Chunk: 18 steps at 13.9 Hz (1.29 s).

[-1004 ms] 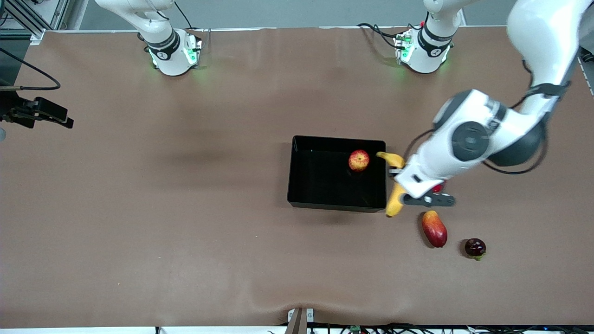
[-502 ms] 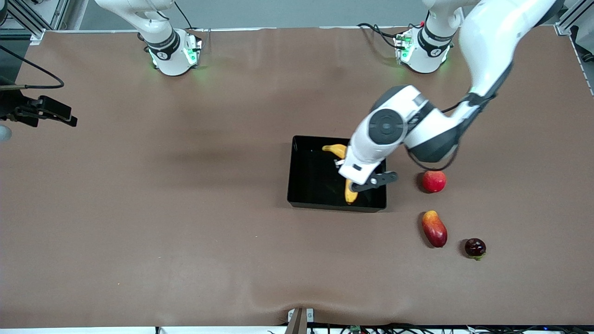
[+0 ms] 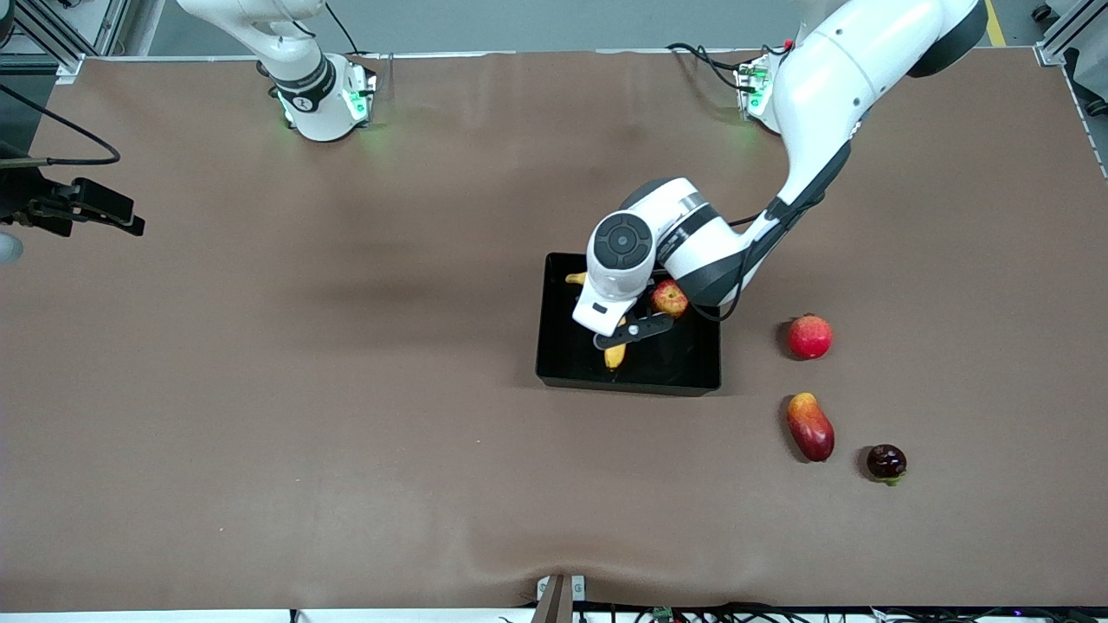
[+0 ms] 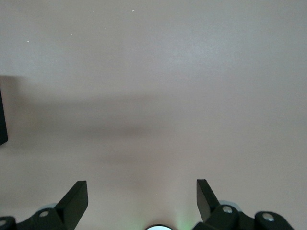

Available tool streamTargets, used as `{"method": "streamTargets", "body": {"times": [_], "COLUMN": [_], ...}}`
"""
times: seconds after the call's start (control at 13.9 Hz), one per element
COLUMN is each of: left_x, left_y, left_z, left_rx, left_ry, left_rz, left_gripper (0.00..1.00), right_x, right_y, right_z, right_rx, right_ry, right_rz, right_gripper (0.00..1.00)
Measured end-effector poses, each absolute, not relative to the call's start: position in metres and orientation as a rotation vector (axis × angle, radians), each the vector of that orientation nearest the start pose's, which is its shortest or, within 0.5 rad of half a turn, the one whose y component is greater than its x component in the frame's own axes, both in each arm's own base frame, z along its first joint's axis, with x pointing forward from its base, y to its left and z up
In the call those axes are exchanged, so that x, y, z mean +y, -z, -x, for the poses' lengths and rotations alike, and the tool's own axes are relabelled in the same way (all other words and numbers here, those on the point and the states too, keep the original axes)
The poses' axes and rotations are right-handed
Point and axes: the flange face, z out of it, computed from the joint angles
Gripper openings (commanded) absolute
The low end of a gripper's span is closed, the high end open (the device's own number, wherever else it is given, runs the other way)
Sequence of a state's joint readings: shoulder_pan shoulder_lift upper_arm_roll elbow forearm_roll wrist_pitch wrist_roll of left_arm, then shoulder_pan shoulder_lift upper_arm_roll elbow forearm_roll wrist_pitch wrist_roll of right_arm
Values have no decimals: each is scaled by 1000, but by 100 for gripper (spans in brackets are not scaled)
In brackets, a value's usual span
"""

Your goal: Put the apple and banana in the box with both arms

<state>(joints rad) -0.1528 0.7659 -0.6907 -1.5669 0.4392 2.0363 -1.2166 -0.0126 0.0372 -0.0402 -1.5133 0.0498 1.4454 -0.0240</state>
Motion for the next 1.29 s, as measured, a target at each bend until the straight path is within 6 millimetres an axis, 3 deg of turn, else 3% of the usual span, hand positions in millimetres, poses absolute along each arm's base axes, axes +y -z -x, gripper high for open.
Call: {"method": "streamTargets", "body": {"times": [0.22, 0.29, 0.36, 0.57, 0.79, 0.93, 1.15, 1.29], "left_x": [-448, -450, -452, -447, -436, -409, -337, -288], "left_y": [-236, -226, -218, -207, -228, -267, -350, -401], "left_z": [-525, -523, -521, -527, -552, -581, -622, -633], "left_rx": [-331, -307, -291, -288, -312, -317, -286, -259], "left_ry": [-111, -102, -99, -82, -16, 41, 103, 102], "left_rz": [3089, 3089, 3094, 3089, 3102, 3076, 2993, 2960], "left_gripper": [0, 27, 99, 100, 100, 100, 100, 100], "right_x": [-21, -20, -20, -20, -9, 0, 2, 1], "right_y": [-620, -620, -621, -621, -622, -621, -620, -620], "right_z": [-552, -552, -552, -552, -552, -549, -549, -549], "right_rx": [32, 30, 29, 29, 0, -25, -33, -30], "right_ry": [-160, -160, -160, -158, -165, -198, -207, -207], "right_rz": [3085, 3086, 3086, 3086, 3086, 3084, 3085, 3086], "right_gripper": [100, 100, 100, 100, 100, 100, 100, 100]}}
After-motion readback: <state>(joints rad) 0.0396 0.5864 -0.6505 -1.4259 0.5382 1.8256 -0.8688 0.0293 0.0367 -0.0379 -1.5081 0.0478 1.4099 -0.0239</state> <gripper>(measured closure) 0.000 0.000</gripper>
